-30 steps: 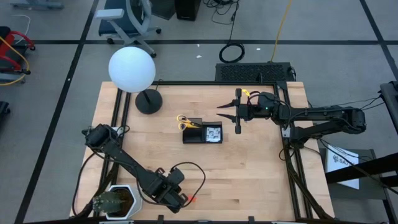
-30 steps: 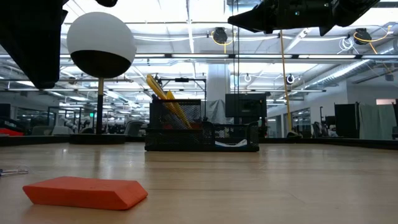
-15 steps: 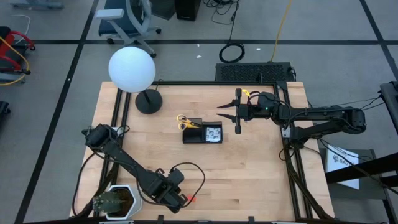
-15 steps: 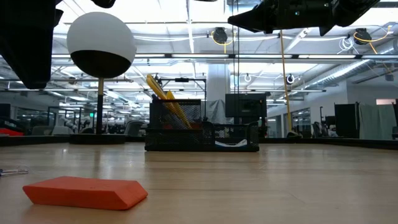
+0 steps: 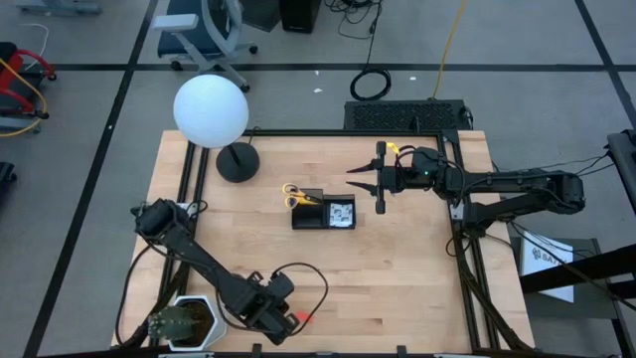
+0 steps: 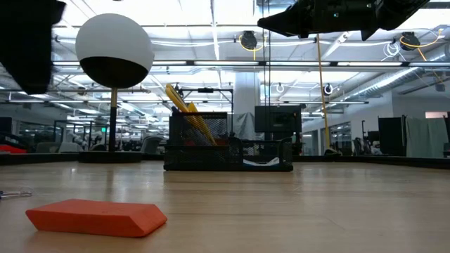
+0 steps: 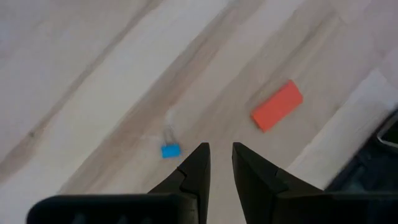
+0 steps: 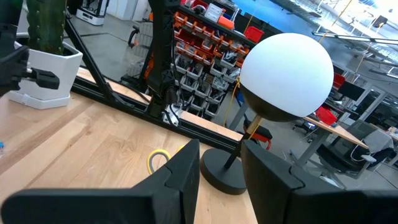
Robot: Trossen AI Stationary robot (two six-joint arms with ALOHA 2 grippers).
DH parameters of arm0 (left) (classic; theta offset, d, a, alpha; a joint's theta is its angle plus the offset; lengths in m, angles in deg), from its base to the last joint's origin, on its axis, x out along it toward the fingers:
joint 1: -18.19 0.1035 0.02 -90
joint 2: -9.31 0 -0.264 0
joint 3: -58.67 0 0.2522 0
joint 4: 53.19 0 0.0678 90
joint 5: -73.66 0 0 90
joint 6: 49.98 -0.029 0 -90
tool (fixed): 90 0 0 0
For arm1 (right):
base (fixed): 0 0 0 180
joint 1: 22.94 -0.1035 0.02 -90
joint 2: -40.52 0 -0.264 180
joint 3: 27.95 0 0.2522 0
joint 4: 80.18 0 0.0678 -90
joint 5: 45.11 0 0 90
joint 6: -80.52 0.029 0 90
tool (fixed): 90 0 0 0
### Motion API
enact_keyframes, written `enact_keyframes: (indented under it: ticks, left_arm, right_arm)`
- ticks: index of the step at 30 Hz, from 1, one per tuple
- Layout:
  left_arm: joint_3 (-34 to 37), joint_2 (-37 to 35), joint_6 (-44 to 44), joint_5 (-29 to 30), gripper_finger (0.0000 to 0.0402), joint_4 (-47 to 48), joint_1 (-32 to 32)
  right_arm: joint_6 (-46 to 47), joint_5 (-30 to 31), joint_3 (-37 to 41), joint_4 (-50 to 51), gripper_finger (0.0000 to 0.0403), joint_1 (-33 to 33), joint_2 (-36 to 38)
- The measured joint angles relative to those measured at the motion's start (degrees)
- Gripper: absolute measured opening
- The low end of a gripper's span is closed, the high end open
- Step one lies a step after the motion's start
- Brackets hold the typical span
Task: Pick and place office supplies into organizer
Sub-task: Put the blue binder clip into the desk organizer
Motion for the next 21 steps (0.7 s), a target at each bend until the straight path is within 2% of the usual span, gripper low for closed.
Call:
enact_keyframes:
  ticks: [21]
  left_arm:
    - [0.0, 0.0, -1.9, 0.83, 0.0072, -0.44, -0.94]
  right_arm:
    - [0.0, -0.01, 0.0, 0.01, 0.011, 0.0, 0.0]
